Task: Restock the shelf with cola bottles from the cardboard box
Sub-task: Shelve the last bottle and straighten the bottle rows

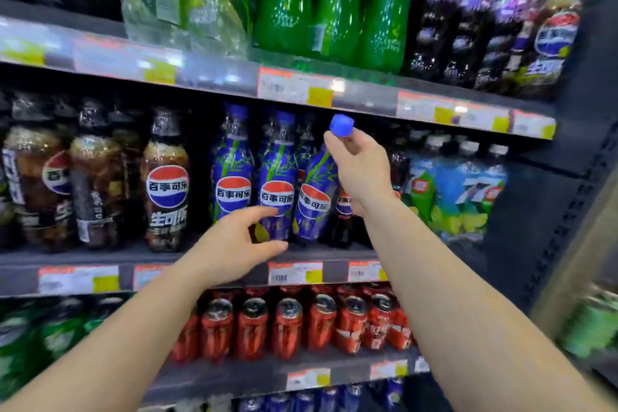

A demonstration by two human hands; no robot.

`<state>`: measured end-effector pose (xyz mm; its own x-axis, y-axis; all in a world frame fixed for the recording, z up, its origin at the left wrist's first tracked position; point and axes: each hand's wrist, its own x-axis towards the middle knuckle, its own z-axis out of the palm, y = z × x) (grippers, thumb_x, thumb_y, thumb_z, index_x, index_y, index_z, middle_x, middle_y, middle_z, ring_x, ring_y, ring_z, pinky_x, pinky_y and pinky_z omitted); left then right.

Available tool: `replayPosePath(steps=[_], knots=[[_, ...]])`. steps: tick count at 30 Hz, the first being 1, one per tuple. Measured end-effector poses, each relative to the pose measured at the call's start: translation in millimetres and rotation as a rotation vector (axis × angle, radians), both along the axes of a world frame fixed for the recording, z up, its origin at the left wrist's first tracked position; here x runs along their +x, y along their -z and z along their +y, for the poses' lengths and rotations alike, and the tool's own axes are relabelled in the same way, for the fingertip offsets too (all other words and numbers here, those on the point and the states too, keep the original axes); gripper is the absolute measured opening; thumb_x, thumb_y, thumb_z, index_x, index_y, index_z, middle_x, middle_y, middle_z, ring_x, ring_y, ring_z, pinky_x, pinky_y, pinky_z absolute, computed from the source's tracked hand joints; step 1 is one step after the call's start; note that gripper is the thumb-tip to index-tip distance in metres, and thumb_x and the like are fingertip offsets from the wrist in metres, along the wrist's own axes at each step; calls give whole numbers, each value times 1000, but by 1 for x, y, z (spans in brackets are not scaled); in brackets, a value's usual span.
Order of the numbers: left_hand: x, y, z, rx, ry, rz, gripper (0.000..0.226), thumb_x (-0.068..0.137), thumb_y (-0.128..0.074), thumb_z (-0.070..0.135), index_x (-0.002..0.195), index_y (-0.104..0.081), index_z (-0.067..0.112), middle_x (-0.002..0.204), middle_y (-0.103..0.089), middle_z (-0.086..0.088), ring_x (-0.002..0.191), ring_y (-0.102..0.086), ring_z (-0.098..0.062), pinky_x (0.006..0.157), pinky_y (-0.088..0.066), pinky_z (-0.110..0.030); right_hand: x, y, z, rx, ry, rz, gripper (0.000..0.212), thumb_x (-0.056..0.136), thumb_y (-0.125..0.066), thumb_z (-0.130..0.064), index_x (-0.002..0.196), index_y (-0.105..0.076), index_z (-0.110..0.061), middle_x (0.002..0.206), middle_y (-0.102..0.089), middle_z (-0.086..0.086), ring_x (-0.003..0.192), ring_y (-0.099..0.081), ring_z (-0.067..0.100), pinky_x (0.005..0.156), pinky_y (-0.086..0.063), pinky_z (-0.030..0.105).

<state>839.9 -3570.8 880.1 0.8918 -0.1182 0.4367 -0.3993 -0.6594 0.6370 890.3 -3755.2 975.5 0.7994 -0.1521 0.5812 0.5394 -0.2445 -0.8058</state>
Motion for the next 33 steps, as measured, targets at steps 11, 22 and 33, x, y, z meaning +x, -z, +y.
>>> replayPosePath(steps=[11, 22, 33], knots=[[12, 1, 2, -32, -61, 1, 67, 71, -75, 48, 132, -52, 32, 126, -54, 20, 110, -51, 3, 89, -34, -13, 47, 4, 4, -195, 191, 120, 39, 84, -61, -54, 94, -69, -17, 93, -73, -1, 93, -65, 24, 86, -52, 40], [18, -7, 9, -32, -77, -17, 66, 73, -74, 46, 133, -50, 36, 123, -53, 24, 92, -51, 12, 77, -33, -4, 38, 28, 4, -359, 249, -14, 58, 87, -64, -44, 138, -48, -21, 129, -61, 0, 113, -58, 19, 83, -43, 30], [21, 2, 16, -77, -32, 10, 66, 73, -76, 42, 133, -50, 34, 130, -53, 20, 116, -47, 6, 91, -32, -10, 9, 123, -1, -339, 278, 186, 61, 76, -71, -50, 127, -40, -35, 85, -50, -15, 72, -53, 1, 59, -37, 28]])
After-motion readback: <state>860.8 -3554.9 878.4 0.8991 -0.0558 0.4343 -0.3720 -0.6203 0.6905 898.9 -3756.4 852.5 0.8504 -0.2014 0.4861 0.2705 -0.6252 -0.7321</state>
